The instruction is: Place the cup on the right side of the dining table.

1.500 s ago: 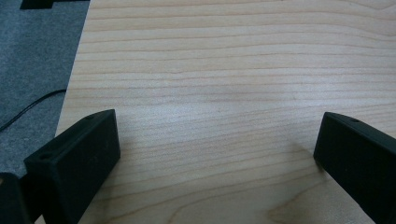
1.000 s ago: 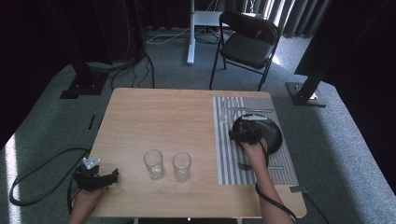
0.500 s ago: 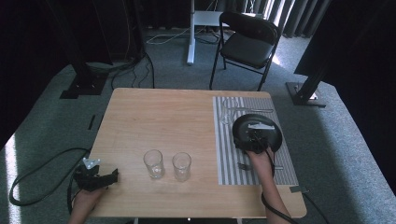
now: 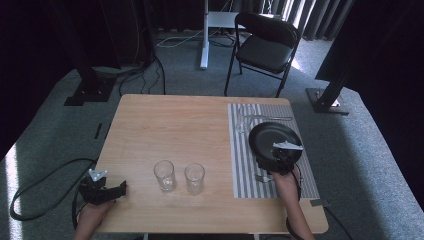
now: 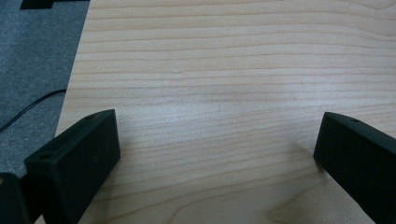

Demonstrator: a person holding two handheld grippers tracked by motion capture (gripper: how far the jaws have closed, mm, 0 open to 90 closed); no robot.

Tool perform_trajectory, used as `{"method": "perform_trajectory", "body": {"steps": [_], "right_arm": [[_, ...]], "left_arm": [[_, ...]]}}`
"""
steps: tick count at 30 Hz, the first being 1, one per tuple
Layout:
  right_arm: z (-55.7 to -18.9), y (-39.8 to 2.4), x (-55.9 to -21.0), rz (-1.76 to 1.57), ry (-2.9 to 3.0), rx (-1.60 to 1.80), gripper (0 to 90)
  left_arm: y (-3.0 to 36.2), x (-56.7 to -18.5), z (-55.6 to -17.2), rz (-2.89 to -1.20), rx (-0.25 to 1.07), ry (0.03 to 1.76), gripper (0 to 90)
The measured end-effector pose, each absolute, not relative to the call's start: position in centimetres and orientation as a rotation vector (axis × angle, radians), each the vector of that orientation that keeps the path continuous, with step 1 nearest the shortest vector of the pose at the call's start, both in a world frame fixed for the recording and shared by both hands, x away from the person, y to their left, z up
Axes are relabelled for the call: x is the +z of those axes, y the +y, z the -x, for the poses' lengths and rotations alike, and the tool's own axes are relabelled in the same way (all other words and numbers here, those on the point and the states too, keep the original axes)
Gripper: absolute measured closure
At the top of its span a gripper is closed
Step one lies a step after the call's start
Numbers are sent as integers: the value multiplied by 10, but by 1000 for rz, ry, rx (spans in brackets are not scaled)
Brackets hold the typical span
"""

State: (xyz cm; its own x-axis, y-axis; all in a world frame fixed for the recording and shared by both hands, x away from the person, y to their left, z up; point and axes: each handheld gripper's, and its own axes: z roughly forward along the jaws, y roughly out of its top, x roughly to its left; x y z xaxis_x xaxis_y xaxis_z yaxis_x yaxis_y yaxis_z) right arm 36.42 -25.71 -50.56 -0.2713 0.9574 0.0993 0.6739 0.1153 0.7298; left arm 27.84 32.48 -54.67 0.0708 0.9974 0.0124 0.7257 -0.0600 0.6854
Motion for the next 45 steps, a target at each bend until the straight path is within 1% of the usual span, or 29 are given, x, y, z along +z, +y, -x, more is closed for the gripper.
{"method": "perform_trajectory", "body": {"steps": [21,22,45], "right_arm": [[-327,-276,-520,-1607,1977,938,141],[-321,-281,-523,-1621,1976,933,141],[-286,-303,-537,-1672,1954,888,141]], "left_arm": [[325,-547,-278,-1839,689,1708,7],[325,-547,-278,-1839,689,1708,8],[325,-547,-278,-1839,689,1708,8]]}}
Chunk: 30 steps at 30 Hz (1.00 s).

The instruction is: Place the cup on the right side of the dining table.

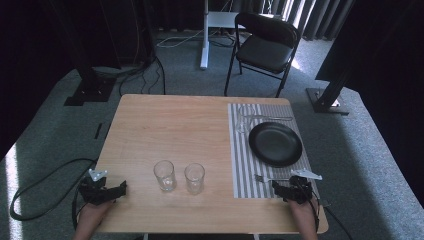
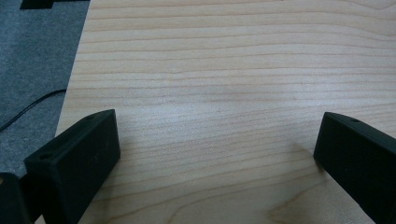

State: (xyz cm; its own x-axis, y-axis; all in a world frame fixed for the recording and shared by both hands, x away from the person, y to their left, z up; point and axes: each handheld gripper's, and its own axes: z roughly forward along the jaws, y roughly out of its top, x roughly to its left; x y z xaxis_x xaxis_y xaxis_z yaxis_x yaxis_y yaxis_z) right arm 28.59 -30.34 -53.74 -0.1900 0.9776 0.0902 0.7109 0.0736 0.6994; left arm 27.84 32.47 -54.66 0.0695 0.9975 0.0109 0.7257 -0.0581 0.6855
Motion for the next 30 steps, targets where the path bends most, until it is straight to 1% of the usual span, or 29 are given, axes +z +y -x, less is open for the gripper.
{"method": "perform_trajectory", "body": {"steps": [6,7,16,30], "right_arm": [[-277,-312,-541,-1694,1926,882,131],[-273,-319,-543,-1720,1895,884,131],[-267,-331,-547,-1745,1824,834,124],[-264,-328,-551,-1705,1807,788,117]], "left_arm": [[325,-547,-278,-1839,689,1708,7],[325,-547,-278,-1839,689,1708,8],[325,-547,-278,-1839,689,1708,7],[325,-547,-278,-1839,689,1708,7]]}}
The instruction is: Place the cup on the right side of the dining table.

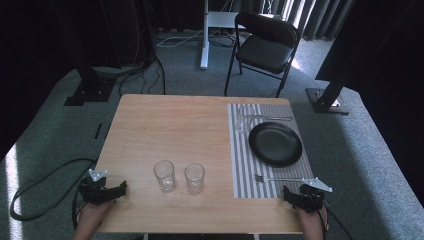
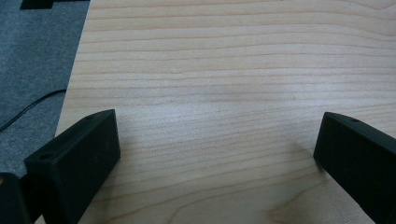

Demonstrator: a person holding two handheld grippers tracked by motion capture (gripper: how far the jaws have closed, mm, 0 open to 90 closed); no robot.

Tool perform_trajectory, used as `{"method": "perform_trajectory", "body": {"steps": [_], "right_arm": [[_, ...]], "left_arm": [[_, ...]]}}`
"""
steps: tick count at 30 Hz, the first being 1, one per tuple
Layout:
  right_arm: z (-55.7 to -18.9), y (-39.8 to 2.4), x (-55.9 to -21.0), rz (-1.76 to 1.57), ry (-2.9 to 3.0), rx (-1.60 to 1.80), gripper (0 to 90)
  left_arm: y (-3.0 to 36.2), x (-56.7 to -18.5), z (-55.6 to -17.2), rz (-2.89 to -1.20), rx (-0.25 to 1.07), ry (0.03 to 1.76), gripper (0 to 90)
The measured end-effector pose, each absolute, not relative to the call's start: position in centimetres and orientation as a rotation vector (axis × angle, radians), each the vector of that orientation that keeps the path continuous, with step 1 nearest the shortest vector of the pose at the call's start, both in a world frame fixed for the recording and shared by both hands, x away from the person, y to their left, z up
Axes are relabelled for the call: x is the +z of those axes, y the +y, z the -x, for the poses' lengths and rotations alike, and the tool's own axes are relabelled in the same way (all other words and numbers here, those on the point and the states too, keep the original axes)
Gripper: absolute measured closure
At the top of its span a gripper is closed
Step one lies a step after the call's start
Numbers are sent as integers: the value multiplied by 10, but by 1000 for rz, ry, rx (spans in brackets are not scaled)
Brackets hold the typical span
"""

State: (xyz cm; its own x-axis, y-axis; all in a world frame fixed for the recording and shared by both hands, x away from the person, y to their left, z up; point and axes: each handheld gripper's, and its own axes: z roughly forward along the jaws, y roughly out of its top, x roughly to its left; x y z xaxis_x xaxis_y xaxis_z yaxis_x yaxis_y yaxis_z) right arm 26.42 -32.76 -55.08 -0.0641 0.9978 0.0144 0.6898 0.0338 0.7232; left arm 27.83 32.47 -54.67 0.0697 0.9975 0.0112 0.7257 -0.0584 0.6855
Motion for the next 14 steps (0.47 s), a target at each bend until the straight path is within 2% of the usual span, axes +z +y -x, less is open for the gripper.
{"method": "perform_trajectory", "body": {"steps": [14], "right_arm": [[-264,-327,-551,-1713,1797,783,117]], "left_arm": [[325,-547,-278,-1839,689,1708,7]]}}
